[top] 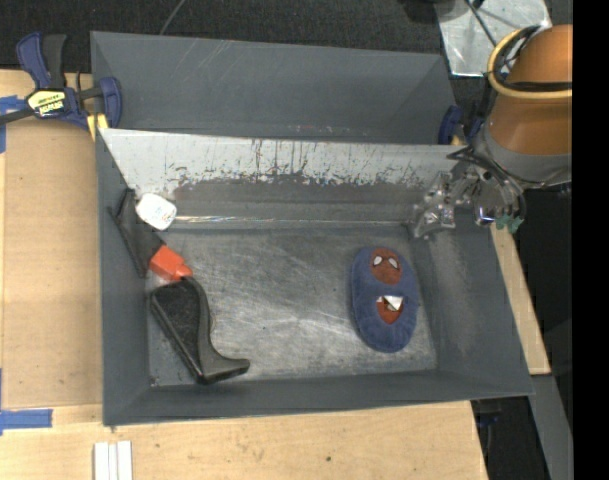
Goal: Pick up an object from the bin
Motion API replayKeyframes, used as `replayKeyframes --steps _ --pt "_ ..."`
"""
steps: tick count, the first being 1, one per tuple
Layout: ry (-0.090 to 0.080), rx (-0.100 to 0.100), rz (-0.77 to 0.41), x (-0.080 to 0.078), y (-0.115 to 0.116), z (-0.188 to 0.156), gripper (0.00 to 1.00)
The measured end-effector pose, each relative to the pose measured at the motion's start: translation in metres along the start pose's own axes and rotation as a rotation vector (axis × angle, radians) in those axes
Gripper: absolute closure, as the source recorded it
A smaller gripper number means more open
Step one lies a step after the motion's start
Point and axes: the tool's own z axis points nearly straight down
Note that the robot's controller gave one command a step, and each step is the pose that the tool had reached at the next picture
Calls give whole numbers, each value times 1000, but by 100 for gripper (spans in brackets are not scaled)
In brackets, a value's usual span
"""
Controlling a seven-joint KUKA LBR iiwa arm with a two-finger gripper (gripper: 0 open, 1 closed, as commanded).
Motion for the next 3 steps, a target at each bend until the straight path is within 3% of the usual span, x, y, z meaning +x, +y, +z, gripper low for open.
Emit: replayKeyframes --steps 1,2,3 --pt "8 0 1 2 0 5 0" --pt "12 -1 68 13 3 118 0" --pt "-4 0 67 8 2 111 100"
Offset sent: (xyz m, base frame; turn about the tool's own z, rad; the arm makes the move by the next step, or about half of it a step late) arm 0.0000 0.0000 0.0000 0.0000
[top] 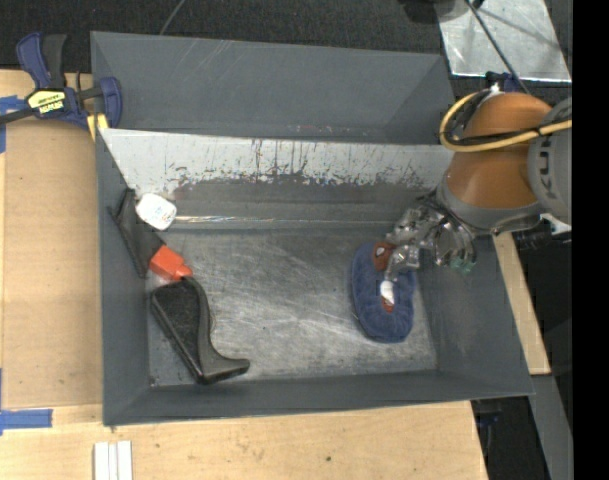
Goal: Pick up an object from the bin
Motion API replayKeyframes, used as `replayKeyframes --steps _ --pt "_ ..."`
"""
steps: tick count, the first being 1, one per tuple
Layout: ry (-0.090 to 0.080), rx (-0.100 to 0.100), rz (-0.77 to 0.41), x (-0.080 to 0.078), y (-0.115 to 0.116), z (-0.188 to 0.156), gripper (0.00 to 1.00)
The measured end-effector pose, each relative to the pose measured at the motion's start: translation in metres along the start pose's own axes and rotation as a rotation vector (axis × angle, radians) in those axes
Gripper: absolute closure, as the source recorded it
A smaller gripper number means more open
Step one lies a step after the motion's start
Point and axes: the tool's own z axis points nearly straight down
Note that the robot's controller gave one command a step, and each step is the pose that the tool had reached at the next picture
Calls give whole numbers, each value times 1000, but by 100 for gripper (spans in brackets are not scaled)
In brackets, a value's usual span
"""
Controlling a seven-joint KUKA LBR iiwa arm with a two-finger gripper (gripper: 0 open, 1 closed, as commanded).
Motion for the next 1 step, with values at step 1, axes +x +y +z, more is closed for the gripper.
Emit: replayKeyframes --steps 1 --pt "3 0 -262 0 -1 -177 100"
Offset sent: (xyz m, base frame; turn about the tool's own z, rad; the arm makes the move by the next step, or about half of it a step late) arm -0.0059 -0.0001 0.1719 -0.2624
